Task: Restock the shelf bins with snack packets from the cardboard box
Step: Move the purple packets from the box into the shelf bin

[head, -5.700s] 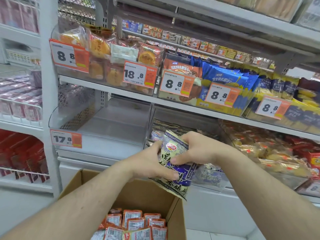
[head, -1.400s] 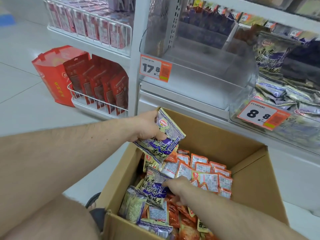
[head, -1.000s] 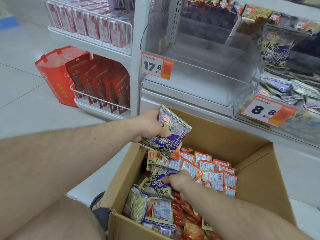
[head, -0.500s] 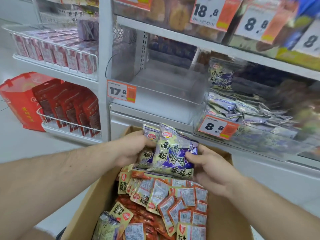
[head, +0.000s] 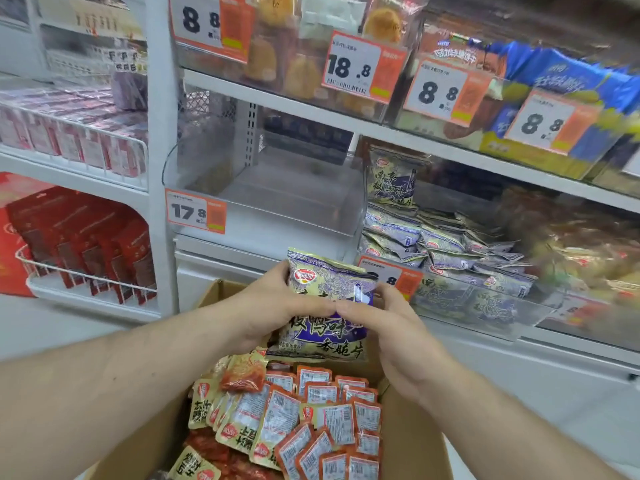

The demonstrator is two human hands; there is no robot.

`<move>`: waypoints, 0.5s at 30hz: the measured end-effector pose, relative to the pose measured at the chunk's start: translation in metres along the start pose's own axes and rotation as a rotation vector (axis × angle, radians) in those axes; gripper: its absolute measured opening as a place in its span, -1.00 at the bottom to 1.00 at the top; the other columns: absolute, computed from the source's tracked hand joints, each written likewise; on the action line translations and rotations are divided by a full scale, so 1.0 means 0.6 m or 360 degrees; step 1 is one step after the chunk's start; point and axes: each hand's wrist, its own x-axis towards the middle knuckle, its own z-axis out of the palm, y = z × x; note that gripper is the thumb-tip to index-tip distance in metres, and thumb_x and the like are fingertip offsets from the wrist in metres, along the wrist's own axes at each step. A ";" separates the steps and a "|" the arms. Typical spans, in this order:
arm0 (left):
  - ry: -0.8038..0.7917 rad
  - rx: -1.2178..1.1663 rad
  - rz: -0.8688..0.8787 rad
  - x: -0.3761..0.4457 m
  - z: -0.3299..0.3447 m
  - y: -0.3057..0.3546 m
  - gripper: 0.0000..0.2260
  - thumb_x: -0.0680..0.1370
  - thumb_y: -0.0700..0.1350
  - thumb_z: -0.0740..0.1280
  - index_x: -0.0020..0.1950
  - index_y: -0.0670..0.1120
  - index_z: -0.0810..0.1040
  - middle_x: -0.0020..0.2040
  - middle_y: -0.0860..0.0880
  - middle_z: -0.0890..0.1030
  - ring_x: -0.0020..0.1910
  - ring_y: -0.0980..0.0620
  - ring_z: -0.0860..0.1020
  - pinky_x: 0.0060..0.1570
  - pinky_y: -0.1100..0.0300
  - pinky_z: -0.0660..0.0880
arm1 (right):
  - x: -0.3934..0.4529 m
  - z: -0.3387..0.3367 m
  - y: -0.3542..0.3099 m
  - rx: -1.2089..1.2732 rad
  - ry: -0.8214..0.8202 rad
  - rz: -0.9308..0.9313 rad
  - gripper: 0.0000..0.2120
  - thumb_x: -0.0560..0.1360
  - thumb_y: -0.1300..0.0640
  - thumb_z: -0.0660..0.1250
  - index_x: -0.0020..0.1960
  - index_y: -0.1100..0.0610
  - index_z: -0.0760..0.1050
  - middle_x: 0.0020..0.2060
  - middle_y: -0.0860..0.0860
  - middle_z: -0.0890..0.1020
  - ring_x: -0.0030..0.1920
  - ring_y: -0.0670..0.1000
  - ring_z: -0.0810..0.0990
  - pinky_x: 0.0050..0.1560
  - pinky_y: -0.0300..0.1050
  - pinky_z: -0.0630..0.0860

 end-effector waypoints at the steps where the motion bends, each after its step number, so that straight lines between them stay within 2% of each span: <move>1: -0.0032 -0.0009 0.0015 0.000 0.005 0.005 -0.50 0.37 -0.36 0.53 0.23 -0.13 0.46 -0.03 -0.16 0.72 -0.08 -0.14 0.70 -0.16 0.04 0.65 | -0.002 -0.006 -0.009 -0.0088 -0.0080 -0.0013 -0.25 0.19 0.05 0.62 0.30 0.09 0.39 0.08 0.02 0.70 0.03 -0.01 0.70 0.04 -0.10 0.59; 3: -0.0109 -0.0045 0.0037 0.002 0.019 0.011 -0.43 0.28 -0.34 0.58 0.23 -0.15 0.48 -0.01 -0.18 0.71 -0.08 -0.14 0.70 -0.20 0.08 0.64 | -0.003 -0.017 -0.022 -0.0199 -0.0207 -0.0064 -0.32 0.22 0.08 0.58 0.29 0.12 0.45 0.07 0.03 0.71 0.07 0.02 0.69 0.00 -0.20 0.59; 7: -0.0181 -0.0109 0.0006 0.013 0.040 0.027 -0.40 0.27 -0.20 0.61 0.26 -0.13 0.48 0.00 -0.19 0.71 -0.08 -0.17 0.70 -0.16 0.02 0.65 | 0.001 -0.043 -0.040 -0.0123 -0.0185 -0.0066 -0.43 0.22 0.17 0.56 0.21 0.21 0.55 0.04 0.19 0.70 0.08 0.22 0.67 0.14 0.09 0.60; 9: -0.0235 -0.0090 -0.0020 0.021 0.050 0.043 -0.39 0.27 -0.09 0.56 0.28 -0.09 0.47 0.01 -0.18 0.71 -0.07 -0.16 0.70 -0.12 0.00 0.65 | 0.006 -0.055 -0.051 -0.0044 -0.0196 -0.0035 -0.51 0.26 0.21 0.51 0.18 0.21 0.59 0.03 0.21 0.70 0.04 0.22 0.69 0.09 0.10 0.62; 11: -0.0282 0.0039 -0.0019 0.036 0.060 0.059 -0.36 0.27 0.06 0.61 0.28 -0.05 0.48 0.04 -0.16 0.71 -0.01 -0.12 0.68 -0.01 0.00 0.62 | 0.011 -0.065 -0.066 0.0024 -0.0179 0.0030 -0.59 0.26 0.22 0.51 0.11 0.21 0.65 0.04 0.23 0.69 0.04 0.24 0.69 0.13 0.16 0.60; 13: -0.0193 0.0225 0.0033 0.061 0.074 0.079 -0.44 0.36 0.28 0.49 0.21 -0.01 0.51 0.07 -0.13 0.68 0.04 -0.08 0.62 0.17 -0.04 0.55 | 0.023 -0.087 -0.083 0.0068 -0.0123 0.0103 -0.67 0.22 0.25 0.55 -0.01 0.23 0.70 0.01 0.24 0.70 -0.02 0.23 0.70 0.10 0.14 0.60; 15: 0.0080 0.0391 0.0311 0.091 0.084 0.094 -0.66 0.57 0.23 0.27 0.11 -0.01 0.52 0.00 0.00 0.61 0.03 0.00 0.57 0.12 0.07 0.51 | 0.037 -0.115 -0.110 0.0112 -0.0002 0.0125 -0.77 0.21 0.18 0.51 -0.15 0.22 0.71 -0.08 0.20 0.71 -0.18 0.15 0.71 -0.06 0.01 0.62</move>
